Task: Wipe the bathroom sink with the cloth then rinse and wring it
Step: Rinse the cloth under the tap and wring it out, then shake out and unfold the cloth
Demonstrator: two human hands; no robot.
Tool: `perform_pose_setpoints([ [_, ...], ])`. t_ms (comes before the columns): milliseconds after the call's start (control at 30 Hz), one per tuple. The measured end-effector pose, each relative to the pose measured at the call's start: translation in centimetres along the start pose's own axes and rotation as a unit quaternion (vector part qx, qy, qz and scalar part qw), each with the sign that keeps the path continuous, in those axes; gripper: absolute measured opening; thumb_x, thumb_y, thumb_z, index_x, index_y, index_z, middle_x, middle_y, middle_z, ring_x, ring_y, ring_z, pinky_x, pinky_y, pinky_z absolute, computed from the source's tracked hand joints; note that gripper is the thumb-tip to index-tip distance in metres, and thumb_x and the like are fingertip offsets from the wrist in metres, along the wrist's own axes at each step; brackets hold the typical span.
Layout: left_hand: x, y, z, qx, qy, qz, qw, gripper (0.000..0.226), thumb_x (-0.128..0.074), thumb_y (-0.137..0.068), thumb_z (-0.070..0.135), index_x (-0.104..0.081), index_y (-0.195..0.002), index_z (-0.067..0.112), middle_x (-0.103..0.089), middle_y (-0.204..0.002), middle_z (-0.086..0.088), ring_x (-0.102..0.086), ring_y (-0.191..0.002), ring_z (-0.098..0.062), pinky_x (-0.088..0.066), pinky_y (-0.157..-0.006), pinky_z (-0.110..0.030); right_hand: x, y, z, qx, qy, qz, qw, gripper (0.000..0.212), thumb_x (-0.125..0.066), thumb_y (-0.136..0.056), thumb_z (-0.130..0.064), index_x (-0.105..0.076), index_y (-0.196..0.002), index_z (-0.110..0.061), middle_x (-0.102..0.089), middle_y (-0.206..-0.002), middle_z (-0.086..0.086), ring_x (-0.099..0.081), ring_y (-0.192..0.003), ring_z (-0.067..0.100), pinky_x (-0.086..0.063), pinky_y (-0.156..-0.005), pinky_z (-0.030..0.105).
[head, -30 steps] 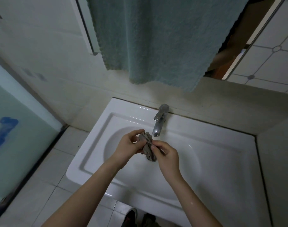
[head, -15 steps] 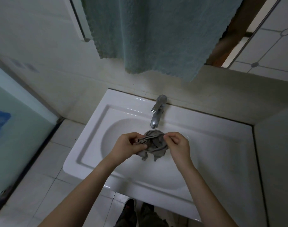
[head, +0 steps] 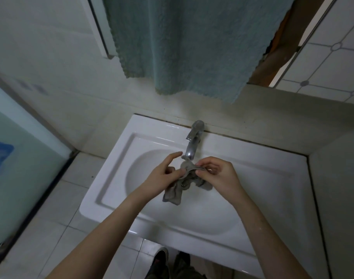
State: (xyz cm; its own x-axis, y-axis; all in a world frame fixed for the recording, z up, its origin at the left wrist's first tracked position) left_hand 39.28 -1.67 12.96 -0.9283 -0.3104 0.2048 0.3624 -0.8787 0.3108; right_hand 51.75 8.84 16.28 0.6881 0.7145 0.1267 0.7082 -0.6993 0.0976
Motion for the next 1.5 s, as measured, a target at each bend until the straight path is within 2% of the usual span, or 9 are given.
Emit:
perform_pose_setpoints([
  [133, -1.5, -0.3, 0.8, 0.011, 0.026, -0.082, 0.996, 0.039, -0.055, -0.091, 0.027, -0.051, -0.123, 0.048, -0.059, -0.076, -0.012, -0.058, -0.072, -0.016, -0.05, -0.073, -0.03, 0.4, 0.1, -0.7, 0.01, 0.009, -0.035, 0.999, 0.024, -0.071, -0.078, 0.008, -0.072, -0.082, -0.016, -0.074, -0.079, -0.004, -0.07, -0.08, 0.012, -0.053, -0.075, 0.019],
  [300, -0.4, -0.6, 3.8, -0.116, -0.186, 0.044, 0.975, 0.011, -0.064, -0.085, 0.037, -0.062, -0.076, 0.029, -0.056, -0.075, -0.005, -0.05, -0.071, -0.008, -0.044, -0.068, -0.03, 0.6, 0.3, -0.6, -0.013, -0.021, -0.034, 0.999, 0.022, -0.064, -0.083, 0.0, -0.069, -0.083, -0.021, -0.072, -0.079, -0.007, -0.066, -0.081, 0.008, -0.048, -0.076, 0.02],
  [400, -0.1, 0.2, 6.0, -0.178, -0.21, 0.08, 0.958, 0.015, -0.06, -0.086, 0.038, -0.06, -0.081, 0.024, -0.052, -0.087, 0.001, -0.048, -0.093, -0.007, -0.038, -0.082, -0.017, -0.4, 0.8, -0.4, -0.016, -0.049, -0.028, 0.998, 0.018, -0.059, -0.081, -0.012, -0.067, -0.08, -0.027, -0.068, -0.077, -0.011, -0.062, -0.079, 0.005, -0.046, -0.074, 0.018],
  [567, -0.6, 1.2, 8.8, -0.189, -0.179, 0.078, 0.962, 0.019, -0.046, -0.099, 0.025, -0.04, -0.084, 0.016, -0.051, -0.063, 0.004, -0.047, -0.057, -0.01, -0.036, -0.053, -0.024, -1.7, 0.9, 0.4, 0.014, 0.045, 0.047, 0.998, 0.014, -0.068, -0.088, -0.02, -0.064, -0.084, -0.033, -0.067, -0.079, -0.017, -0.062, -0.077, 0.004, -0.048, -0.07, 0.015],
  [733, 2.7, 2.6, 10.3, -0.175, -0.057, 0.179, 0.966, 0.02, -0.041, -0.101, 0.021, -0.04, -0.089, 0.005, -0.048, -0.072, -0.002, -0.047, -0.064, -0.012, -0.043, -0.061, -0.027, -2.6, 1.7, 3.7, -0.008, 0.115, 0.026, 0.993, 0.037, -0.061, -0.085, -0.002, -0.064, -0.076, -0.038, -0.068, -0.081, -0.01, -0.063, -0.075, 0.006, -0.047, -0.073, 0.021],
  [933, 4.8, 3.5, 13.2, -0.219, -0.056, 0.202, 0.953, 0.02, -0.044, -0.1, 0.015, -0.043, -0.089, -0.002, -0.044, -0.075, 0.0, -0.042, -0.066, -0.006, -0.037, -0.063, -0.017, -5.5, 2.2, 2.2, -0.017, -0.064, -0.005, 0.998, 0.02, -0.057, -0.092, -0.001, -0.065, -0.1, -0.018, -0.069, -0.085, -0.01, -0.063, -0.08, 0.007, -0.048, -0.071, 0.016],
  [1133, 7.5, 4.4, 13.7, -0.226, -0.054, 0.231, 0.945, 0.019, -0.045, -0.1, 0.015, -0.042, -0.087, 0.0, -0.041, -0.077, -0.002, -0.04, -0.068, -0.005, -0.034, -0.062, -0.015, -6.0, 1.5, 1.8, 0.009, 0.081, 0.007, 0.997, 0.021, -0.071, -0.08, -0.016, -0.055, -0.068, -0.021, -0.049, -0.076, 0.002, -0.049, -0.068, 0.01, -0.041, -0.062, 0.028],
  [1333, 12.2, 5.9, 9.9, -0.18, -0.021, 0.279, 0.943, 0.024, -0.051, -0.092, 0.031, -0.047, -0.083, 0.009, -0.046, -0.073, -0.001, -0.043, -0.069, -0.009, -0.035, -0.064, -0.028, -3.5, 2.1, -1.1, 0.008, -0.011, 0.002, 1.0, 0.024, -0.061, -0.091, -0.001, -0.057, -0.074, -0.018, -0.058, -0.06, -0.012, -0.051, -0.058, 0.0, -0.04, -0.056, 0.016],
  [1500, 12.3, 8.7, 3.5, -0.105, 0.031, 0.269, 0.957, 0.019, -0.057, -0.09, 0.029, -0.056, -0.09, 0.009, -0.061, -0.084, -0.005, -0.058, -0.078, -0.019, -0.048, -0.075, -0.043, -4.2, 3.4, -2.2, 0.011, -0.067, -0.009, 0.998, 0.007, -0.06, -0.089, 0.003, -0.061, -0.095, 0.002, -0.067, -0.09, 0.024, -0.064, -0.08, 0.019, -0.05, -0.071, 0.028],
])
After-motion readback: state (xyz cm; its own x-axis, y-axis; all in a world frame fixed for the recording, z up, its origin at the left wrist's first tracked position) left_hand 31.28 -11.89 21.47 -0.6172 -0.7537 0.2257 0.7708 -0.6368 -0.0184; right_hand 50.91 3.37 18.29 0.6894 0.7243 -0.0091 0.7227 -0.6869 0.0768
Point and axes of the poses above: each hand's wrist, its own y-axis away from the middle knuckle, its own x-axis out of the back of the hand, z = x × y, the point moved 10 cm from there along -y, towards the middle knuckle
